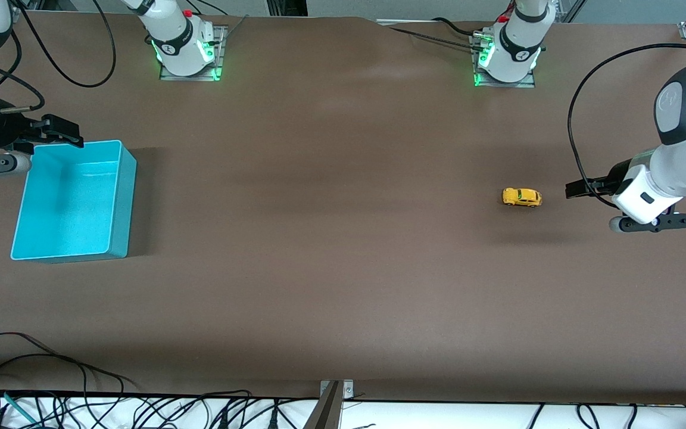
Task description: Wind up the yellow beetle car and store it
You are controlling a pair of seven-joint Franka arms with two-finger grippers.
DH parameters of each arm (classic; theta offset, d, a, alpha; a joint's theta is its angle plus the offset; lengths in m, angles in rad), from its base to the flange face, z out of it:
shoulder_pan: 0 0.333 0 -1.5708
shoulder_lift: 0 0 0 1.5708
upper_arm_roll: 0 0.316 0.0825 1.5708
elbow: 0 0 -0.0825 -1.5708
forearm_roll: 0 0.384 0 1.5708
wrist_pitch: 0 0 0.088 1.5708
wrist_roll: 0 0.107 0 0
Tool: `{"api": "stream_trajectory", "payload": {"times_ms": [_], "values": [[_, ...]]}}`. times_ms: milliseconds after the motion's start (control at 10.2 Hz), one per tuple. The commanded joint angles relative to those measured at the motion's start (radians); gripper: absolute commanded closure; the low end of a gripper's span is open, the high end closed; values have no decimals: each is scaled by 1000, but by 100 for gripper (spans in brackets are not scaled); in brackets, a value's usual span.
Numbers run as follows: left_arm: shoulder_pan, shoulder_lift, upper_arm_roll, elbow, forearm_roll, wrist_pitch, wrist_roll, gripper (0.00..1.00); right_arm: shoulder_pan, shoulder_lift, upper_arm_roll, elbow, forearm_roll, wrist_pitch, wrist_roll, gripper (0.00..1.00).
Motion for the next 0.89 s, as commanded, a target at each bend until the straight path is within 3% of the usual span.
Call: {"api": "stream_trajectory", "payload": {"times_ms": [0,787], "values": [[-3,-2,5,13,-21,-20,-5,0,-6,8,-2,18,17,-20,-32,0],[13,-11,11,21,-24,-25,-6,0,0,6,2,23,15,-40,-32,0]]}}
